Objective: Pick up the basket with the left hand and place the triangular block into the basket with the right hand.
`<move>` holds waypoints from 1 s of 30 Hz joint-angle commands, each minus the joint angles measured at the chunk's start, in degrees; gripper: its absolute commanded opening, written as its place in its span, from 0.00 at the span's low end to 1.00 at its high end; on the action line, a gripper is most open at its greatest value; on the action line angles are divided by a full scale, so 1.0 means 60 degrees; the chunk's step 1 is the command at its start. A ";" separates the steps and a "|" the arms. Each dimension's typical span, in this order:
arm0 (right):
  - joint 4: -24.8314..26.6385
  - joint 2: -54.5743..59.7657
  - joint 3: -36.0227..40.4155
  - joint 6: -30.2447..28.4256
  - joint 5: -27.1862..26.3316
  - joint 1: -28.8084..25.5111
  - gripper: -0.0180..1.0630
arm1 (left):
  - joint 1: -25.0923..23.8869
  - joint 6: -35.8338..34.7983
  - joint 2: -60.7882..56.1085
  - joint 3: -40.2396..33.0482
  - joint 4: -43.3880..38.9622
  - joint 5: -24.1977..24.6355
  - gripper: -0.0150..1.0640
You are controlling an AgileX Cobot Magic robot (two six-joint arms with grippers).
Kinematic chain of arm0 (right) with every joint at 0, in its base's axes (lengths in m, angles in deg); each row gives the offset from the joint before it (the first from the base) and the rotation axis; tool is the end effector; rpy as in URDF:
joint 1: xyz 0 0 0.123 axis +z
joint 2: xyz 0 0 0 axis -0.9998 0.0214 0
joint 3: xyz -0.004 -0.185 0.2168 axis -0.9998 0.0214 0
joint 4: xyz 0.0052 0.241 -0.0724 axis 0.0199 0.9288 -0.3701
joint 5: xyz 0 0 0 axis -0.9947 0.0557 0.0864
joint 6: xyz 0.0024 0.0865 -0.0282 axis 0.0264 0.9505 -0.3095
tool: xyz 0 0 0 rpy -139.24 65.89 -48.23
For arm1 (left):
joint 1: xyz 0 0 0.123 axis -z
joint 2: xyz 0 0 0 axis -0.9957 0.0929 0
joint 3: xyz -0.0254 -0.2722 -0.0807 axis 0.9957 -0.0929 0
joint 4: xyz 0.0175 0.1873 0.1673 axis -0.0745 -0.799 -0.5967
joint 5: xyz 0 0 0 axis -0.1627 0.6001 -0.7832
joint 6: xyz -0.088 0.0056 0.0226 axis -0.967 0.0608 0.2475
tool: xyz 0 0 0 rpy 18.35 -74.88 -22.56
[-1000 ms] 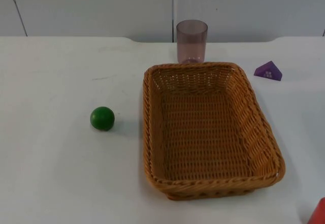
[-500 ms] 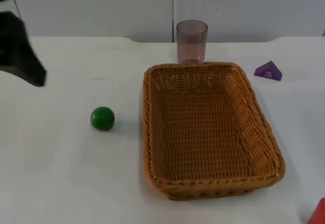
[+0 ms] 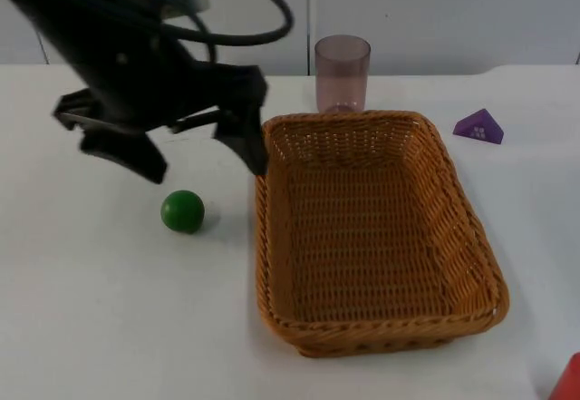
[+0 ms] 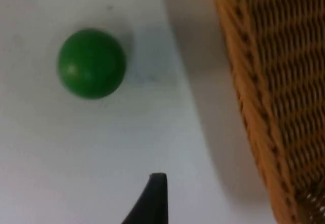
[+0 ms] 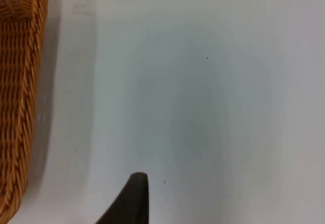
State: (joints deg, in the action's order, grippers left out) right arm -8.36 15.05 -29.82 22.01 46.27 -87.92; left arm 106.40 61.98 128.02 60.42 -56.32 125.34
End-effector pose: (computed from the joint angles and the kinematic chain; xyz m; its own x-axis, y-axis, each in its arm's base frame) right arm 0.1883 -0.0004 0.3027 -0.7599 -0.0413 -0.6488 -0.0145 0.9988 -0.0467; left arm 0.3254 -0.1536 0.1942 -0.9540 0.1506 -0.2593 0.2266 0.9283 -0.2948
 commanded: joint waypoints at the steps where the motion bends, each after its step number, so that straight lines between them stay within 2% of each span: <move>1: 0.0059 0.0003 -0.0052 -0.0027 -0.0076 -0.0052 0.99 | 0.0267 -0.0470 0.0756 0.0672 0.0120 -0.0056 0.85; 11: 0.0059 0.0003 -0.0052 -0.0027 -0.0098 -0.0052 0.99 | 0.0700 -0.1032 0.2259 0.1498 0.0120 -0.0614 0.85; 24: 0.0059 0.0003 -0.0052 -0.0027 -0.0098 -0.0052 0.99 | 0.0715 -0.1204 0.3183 0.1518 0.0604 -0.1241 0.84; 27: 0.0059 0.0003 -0.0052 -0.0027 -0.0098 -0.0052 0.99 | 0.0741 -0.1204 0.3262 0.1518 0.0684 -0.1332 0.81; 30: 0.0059 0.0003 -0.0052 -0.0027 -0.0098 -0.0052 0.99 | 0.0826 -0.1204 0.3431 0.1518 0.0783 -0.1482 0.62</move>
State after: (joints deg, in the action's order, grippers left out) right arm -8.36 15.05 -29.82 21.90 46.16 -87.92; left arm 110.88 55.29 148.24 69.22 -52.68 117.37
